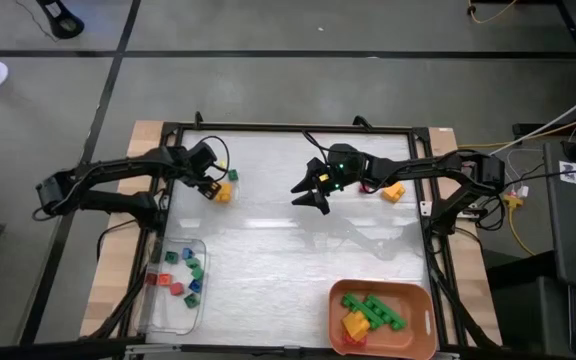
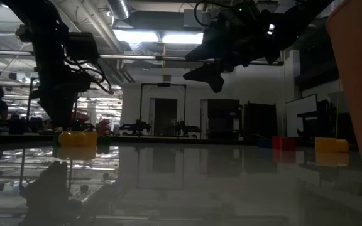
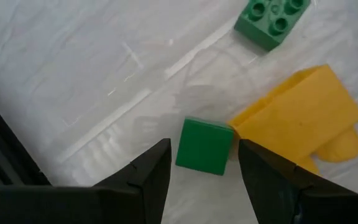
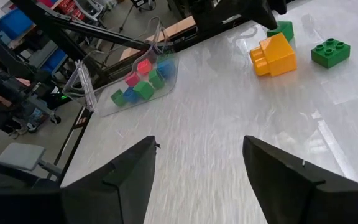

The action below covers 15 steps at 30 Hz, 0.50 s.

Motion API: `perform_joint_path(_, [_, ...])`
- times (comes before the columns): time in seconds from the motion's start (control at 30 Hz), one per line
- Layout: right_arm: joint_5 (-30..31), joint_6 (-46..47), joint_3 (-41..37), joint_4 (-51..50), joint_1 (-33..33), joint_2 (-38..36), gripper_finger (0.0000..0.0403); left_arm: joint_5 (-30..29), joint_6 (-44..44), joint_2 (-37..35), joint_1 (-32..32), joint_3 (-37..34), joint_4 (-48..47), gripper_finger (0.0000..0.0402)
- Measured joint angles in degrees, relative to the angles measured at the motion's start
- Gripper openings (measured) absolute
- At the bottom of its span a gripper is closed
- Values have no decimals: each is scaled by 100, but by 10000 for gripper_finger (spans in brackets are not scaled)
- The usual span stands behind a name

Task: Sort blocks by size
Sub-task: Put the small green block into the transparent bin

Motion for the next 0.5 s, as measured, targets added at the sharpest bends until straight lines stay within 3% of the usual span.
perform_joint_path(0.5, [0,0,0,-25,0,-1,239,58,35,779,102,0,140,175])
